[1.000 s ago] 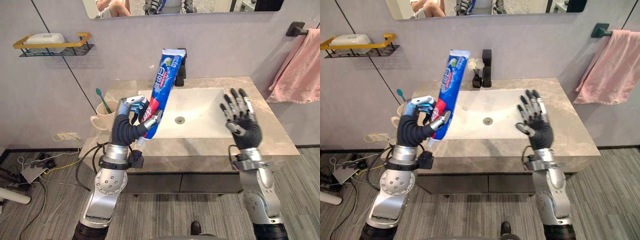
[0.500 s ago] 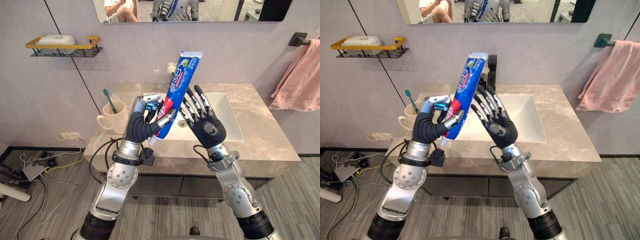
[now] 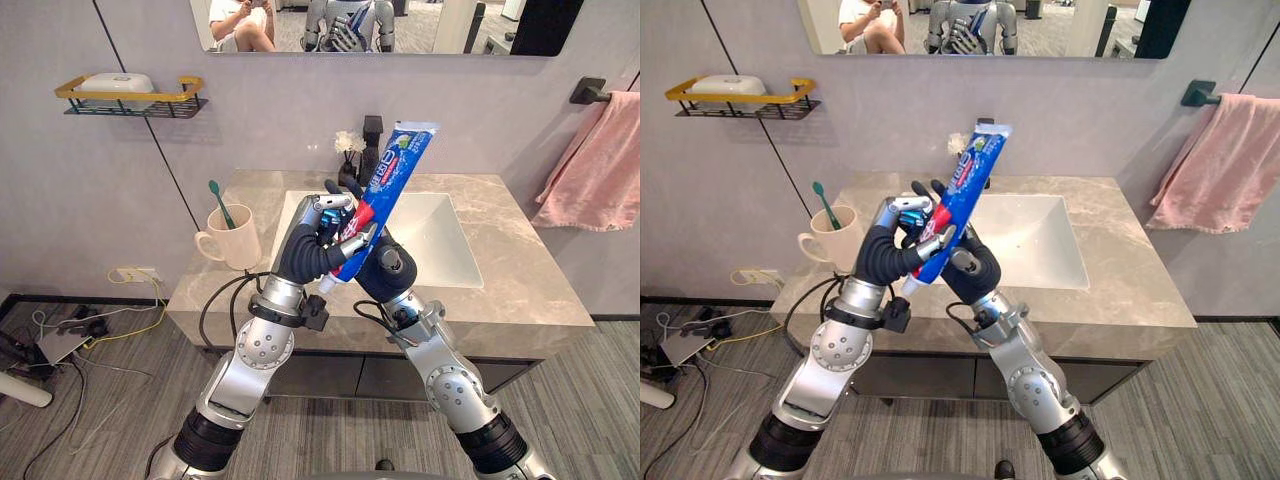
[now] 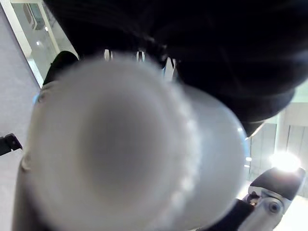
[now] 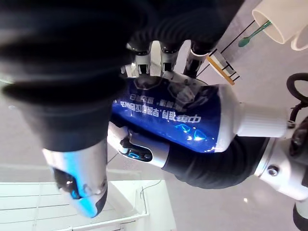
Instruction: Organize washtable
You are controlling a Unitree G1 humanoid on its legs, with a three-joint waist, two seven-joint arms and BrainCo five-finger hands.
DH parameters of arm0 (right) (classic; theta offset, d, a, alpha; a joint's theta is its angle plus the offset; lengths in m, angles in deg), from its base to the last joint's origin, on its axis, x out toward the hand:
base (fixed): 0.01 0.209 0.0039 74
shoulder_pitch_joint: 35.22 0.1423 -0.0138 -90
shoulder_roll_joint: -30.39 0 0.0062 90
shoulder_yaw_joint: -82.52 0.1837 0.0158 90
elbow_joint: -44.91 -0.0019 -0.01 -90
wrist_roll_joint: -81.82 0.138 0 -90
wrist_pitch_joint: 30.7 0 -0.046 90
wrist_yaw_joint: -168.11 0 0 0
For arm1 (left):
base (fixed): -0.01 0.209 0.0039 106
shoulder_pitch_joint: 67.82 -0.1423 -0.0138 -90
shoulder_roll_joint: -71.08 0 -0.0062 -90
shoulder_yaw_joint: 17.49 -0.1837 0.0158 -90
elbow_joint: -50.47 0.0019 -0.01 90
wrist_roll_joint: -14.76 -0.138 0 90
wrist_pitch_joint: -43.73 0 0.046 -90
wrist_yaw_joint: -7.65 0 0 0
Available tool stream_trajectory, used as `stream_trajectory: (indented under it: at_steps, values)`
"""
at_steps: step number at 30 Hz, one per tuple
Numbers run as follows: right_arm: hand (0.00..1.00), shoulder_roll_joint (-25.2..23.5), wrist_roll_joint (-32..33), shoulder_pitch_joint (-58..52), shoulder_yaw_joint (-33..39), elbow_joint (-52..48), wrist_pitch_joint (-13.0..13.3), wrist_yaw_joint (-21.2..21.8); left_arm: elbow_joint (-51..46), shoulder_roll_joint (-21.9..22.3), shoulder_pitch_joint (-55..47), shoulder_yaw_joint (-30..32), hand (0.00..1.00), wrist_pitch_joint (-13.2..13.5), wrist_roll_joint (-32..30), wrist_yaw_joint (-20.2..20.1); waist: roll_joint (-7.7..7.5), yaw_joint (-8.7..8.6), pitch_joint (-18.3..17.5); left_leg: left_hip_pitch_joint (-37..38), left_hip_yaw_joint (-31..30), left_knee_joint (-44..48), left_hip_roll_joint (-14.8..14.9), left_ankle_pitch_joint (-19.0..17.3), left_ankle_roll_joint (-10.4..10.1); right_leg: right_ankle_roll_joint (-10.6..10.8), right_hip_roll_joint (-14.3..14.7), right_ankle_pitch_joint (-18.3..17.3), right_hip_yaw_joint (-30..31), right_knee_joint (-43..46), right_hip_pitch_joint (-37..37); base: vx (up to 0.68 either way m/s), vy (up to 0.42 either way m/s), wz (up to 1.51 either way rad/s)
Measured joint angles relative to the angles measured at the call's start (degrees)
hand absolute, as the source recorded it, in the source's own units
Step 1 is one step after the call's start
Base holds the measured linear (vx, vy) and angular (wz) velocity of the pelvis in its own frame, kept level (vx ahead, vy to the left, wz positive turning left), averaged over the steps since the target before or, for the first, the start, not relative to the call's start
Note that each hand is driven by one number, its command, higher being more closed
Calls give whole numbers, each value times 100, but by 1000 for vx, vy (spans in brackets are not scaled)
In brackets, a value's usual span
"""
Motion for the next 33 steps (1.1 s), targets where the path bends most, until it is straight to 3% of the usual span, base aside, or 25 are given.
stream_trajectory:
  at_steps: [28,29,33]
  values:
    - [0,85,-26,274,832,145,58,-241,333,-30,-203,72,100,31,1,-236,-60,20,-43,99,7,-176,-1,92,-9,1,22,-2,9,-1,12,-4,-1,0]
    - [100,85,-26,274,832,148,55,-241,333,-30,-207,72,100,30,1,-237,-60,18,-43,99,7,-177,-1,92,-9,1,22,-2,9,-1,12,0,0,0]
    - [100,78,-27,274,839,152,54,-245,331,-26,-246,73,100,41,0,-238,-60,17,-42,101,8,-179,0,91,-9,1,24,-3,11,-2,11,-24,-5,0]
